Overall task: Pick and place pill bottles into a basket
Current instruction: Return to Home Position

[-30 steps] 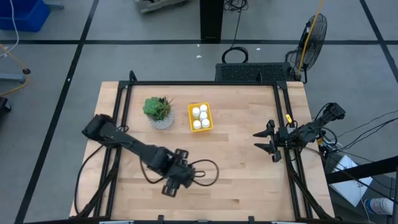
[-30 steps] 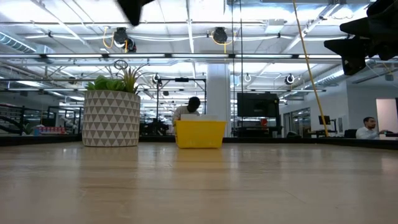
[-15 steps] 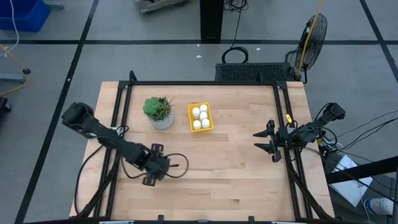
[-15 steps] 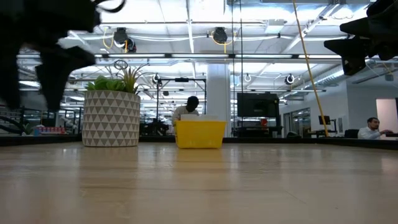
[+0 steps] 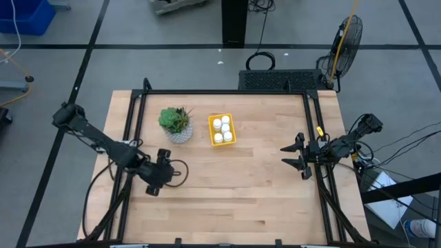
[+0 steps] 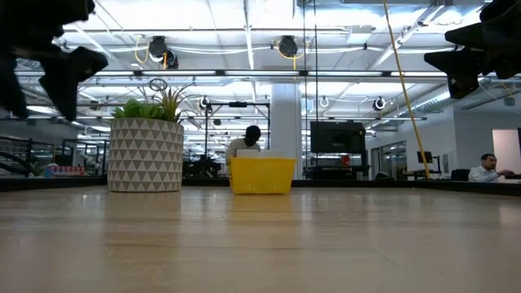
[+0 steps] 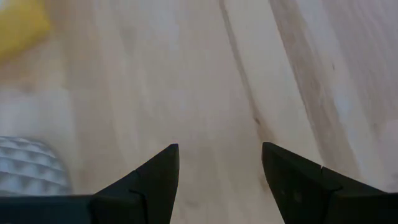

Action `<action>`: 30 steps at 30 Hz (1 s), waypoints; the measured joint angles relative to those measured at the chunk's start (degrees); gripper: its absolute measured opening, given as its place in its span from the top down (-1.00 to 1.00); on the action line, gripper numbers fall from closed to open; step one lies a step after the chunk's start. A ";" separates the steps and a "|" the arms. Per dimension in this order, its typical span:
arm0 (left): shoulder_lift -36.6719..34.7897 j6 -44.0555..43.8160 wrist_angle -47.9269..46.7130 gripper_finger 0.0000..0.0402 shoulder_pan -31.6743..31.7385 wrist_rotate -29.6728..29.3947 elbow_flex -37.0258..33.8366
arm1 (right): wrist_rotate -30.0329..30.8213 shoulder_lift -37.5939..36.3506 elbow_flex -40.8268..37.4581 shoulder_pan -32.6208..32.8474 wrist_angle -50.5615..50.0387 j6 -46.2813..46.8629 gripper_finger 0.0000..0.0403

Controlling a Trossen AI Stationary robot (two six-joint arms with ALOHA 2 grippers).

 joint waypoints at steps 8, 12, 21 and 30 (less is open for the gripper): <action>-5.55 0.09 -7.70 -0.17 1.43 -1.14 0.02 | 0.00 0.00 -0.02 -0.01 0.00 0.00 0.02; -7.45 -1.28 -7.87 -0.17 1.51 -0.25 0.26 | 0.00 0.00 -0.02 0.01 0.02 0.00 0.02; -14.10 5.47 9.65 -0.17 1.27 0.87 0.33 | 0.00 0.00 -0.01 0.00 0.02 -0.01 0.02; -23.75 7.00 11.92 -0.17 1.05 0.59 -0.33 | 0.00 0.00 0.00 -0.01 0.02 0.00 0.02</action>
